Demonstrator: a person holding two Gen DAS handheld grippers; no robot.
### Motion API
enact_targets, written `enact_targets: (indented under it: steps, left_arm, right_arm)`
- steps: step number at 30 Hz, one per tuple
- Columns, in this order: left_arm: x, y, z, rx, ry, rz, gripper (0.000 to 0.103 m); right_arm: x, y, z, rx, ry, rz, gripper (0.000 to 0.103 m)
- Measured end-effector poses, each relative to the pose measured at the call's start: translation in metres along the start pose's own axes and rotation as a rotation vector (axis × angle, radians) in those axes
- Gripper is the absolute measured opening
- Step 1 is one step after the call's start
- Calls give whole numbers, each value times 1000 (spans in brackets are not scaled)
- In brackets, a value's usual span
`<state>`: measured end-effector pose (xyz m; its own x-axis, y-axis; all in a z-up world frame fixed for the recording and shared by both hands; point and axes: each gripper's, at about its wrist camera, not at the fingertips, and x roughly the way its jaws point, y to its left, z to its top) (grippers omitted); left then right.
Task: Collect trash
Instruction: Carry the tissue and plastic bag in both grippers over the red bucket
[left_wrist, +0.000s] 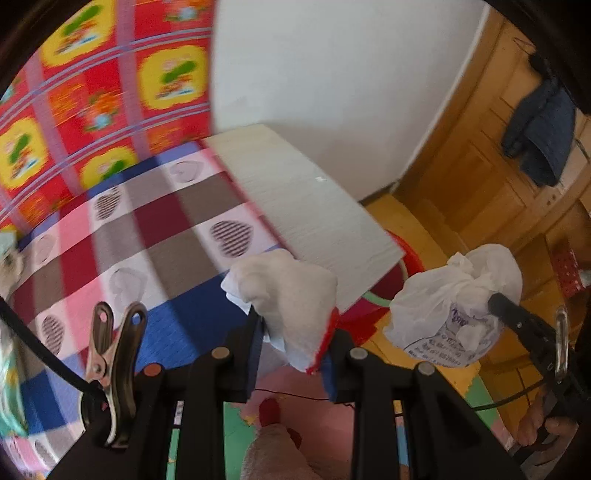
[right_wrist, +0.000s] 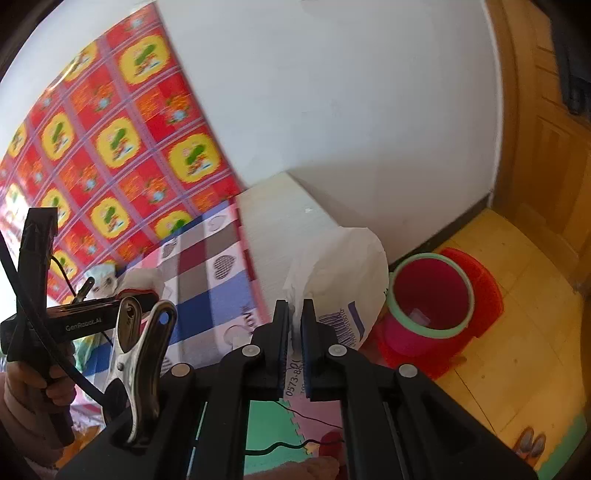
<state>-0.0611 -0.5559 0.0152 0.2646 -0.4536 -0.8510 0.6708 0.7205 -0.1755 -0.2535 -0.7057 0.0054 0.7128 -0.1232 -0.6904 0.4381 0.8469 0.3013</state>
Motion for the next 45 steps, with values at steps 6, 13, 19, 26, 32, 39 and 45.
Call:
enact_targets:
  steps: [6,13,19,26,32,39,45]
  left_arm:
    - [21,-25,28,91,2,-64,28]
    - [41,-55,51,187,23,-120,28]
    - [55,-86,60,249,34,-150,28]
    - [71,-131,66,287,38,-167,28]
    - [97,-174,70,282,70,-173,28]
    - [133,-226,74,257,97,-165,28]
    - [173,-258,75,232,108,-142,28]
  right_arm:
    - [-1,-23,14,40,-24,-71,7]
    - [1,-48,26,107,-55,-145,7]
    - [1,-72,34,142,-57,-187,7]
    - [6,-107,46,144,-46,-203,7]
    - [12,-143,58,119,-9,-179,7]
    - [30,-190,72,78,61,-134,7]
    - [56,-232,79,44,116,-86,7]
